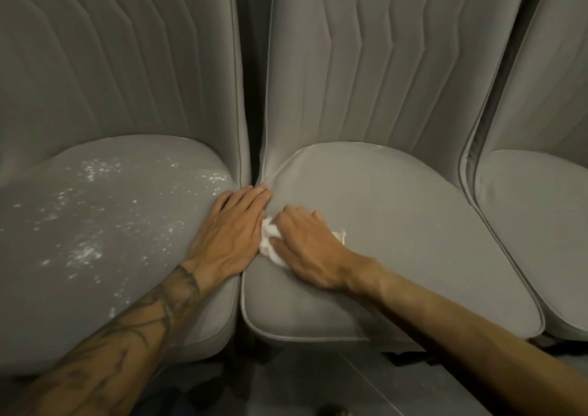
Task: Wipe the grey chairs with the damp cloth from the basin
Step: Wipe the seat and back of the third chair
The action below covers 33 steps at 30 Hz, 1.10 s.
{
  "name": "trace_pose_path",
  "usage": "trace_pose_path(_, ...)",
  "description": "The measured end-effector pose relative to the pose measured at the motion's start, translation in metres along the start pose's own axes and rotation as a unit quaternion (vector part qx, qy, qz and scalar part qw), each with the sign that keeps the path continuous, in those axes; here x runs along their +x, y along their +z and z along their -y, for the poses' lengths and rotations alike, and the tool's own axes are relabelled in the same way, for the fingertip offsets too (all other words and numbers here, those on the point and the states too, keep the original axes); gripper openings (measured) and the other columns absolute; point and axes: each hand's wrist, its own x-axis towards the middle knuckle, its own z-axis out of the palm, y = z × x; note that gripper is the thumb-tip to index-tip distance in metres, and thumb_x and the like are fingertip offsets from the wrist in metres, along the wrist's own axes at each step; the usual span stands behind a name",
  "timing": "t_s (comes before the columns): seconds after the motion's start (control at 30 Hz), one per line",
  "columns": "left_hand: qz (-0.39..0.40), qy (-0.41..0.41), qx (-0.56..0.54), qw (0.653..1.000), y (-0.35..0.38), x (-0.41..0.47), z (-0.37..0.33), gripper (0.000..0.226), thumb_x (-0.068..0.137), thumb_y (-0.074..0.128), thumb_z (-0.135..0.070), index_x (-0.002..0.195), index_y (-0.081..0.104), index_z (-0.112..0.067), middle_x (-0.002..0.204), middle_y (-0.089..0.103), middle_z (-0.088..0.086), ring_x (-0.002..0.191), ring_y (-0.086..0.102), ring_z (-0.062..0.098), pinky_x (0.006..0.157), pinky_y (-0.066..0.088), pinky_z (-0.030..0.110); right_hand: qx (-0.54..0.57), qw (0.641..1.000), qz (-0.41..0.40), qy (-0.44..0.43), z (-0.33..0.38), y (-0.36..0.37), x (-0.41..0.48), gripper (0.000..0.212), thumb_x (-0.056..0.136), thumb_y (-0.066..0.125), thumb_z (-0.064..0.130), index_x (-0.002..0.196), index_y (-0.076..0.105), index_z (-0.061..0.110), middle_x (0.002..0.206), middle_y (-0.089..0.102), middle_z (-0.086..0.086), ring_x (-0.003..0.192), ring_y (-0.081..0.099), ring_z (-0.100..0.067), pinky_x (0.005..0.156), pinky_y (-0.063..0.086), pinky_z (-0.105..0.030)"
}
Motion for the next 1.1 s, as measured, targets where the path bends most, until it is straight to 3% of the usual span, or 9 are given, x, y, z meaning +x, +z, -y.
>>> trace_pose_path(0.1,-0.008,-0.012,-0.002,1.0,-0.001,0.0,-0.001,0.055,0.107,0.027,-0.029,0.156,0.046,-0.01,0.162,0.045,0.009,0.148,0.044,0.028,0.125,0.023,0.043,0.011,0.998,0.027,-0.049,-0.001,-0.003,-0.017,0.02,0.104,0.033,0.041,0.105,0.044,0.024,0.101,0.047,0.0,0.089,0.043,-0.02,0.079,0.033,-0.042)
trace_pose_path(0.23,-0.001,-0.013,-0.017,1.0,-0.005,-0.003,-0.004,0.063,0.103,0.02,-0.032,0.155,0.046,-0.006,0.161,0.046,0.012,0.148,0.044,0.03,0.126,0.025,0.047,-0.063,0.992,0.032,0.101,-0.024,-0.012,0.021,0.026,0.106,0.034,0.037,0.107,0.048,0.014,0.109,0.049,-0.007,0.098,0.047,-0.027,0.089,0.034,-0.045)
trace_pose_path(0.3,0.003,-0.014,-0.021,1.0,-0.008,-0.004,-0.004,0.066,0.102,0.018,-0.033,0.154,0.047,-0.005,0.16,0.047,0.014,0.148,0.044,0.031,0.126,0.025,0.047,-0.087,0.988,0.024,0.124,-0.017,-0.008,0.027,0.032,0.105,0.031,0.039,0.109,0.049,0.013,0.111,0.049,-0.008,0.099,0.047,-0.029,0.09,0.035,-0.045)
trace_pose_path(0.4,0.007,-0.008,-0.03,0.999,-0.009,-0.004,-0.006,0.065,0.104,0.019,-0.034,0.151,0.05,-0.001,0.157,0.05,0.017,0.148,0.044,0.032,0.126,0.024,0.046,-0.062,0.996,0.015,0.061,0.017,-0.003,-0.002,0.04,0.099,0.023,0.046,0.105,0.048,0.015,0.106,0.05,-0.008,0.093,0.046,-0.027,0.085,0.036,-0.046)
trace_pose_path(0.53,-0.002,-0.012,-0.013,1.0,-0.012,-0.003,-0.009,0.056,0.108,0.024,-0.032,0.147,0.054,-0.005,0.152,0.055,0.014,0.144,0.048,0.03,0.123,0.028,0.046,-0.055,0.998,0.042,-0.011,0.033,-0.01,-0.032,0.028,0.105,0.031,0.04,0.104,0.049,0.018,0.102,0.049,-0.003,0.088,0.043,-0.022,0.082,0.034,-0.043)
trace_pose_path(0.7,0.013,-0.006,-0.015,1.0,-0.01,-0.005,-0.006,0.065,0.105,0.015,-0.038,0.148,0.052,-0.007,0.153,0.053,0.013,0.144,0.046,0.031,0.121,0.027,0.047,-0.126,0.981,0.049,0.137,0.02,-0.017,-0.001,0.031,0.105,0.031,0.04,0.11,0.047,0.014,0.116,0.049,-0.008,0.104,0.046,-0.029,0.09,0.033,-0.043)
trace_pose_path(0.8,-0.001,-0.008,-0.007,1.0,-0.006,-0.005,-0.005,0.054,0.108,0.023,-0.033,0.146,0.054,-0.009,0.151,0.055,0.012,0.142,0.048,0.03,0.12,0.029,0.047,-0.107,0.987,0.027,0.118,0.045,-0.005,-0.017,0.043,0.099,0.019,0.046,0.104,0.048,0.015,0.107,0.049,-0.007,0.094,0.045,-0.026,0.085,0.034,-0.042)
trace_pose_path(0.93,-0.004,-0.016,0.007,1.0,-0.013,-0.001,-0.009,0.051,0.105,0.025,-0.033,0.138,0.058,-0.012,0.143,0.06,0.009,0.135,0.052,0.028,0.114,0.031,0.046,-0.103,0.992,0.038,0.067,0.073,-0.004,-0.052,0.034,0.102,0.026,0.042,0.102,0.049,0.017,0.101,0.048,-0.004,0.087,0.043,-0.024,0.081,0.036,-0.042)
trace_pose_path(1.1,0.029,-0.008,0.017,0.999,-0.017,-0.011,-0.009,0.064,0.105,0.013,-0.04,0.146,0.053,-0.011,0.152,0.053,0.009,0.143,0.044,0.029,0.117,0.025,0.046,-0.137,0.975,0.025,0.175,0.055,-0.012,-0.033,0.031,0.105,0.029,0.04,0.11,0.047,0.016,0.113,0.049,-0.006,0.1,0.046,-0.028,0.087,0.033,-0.042)
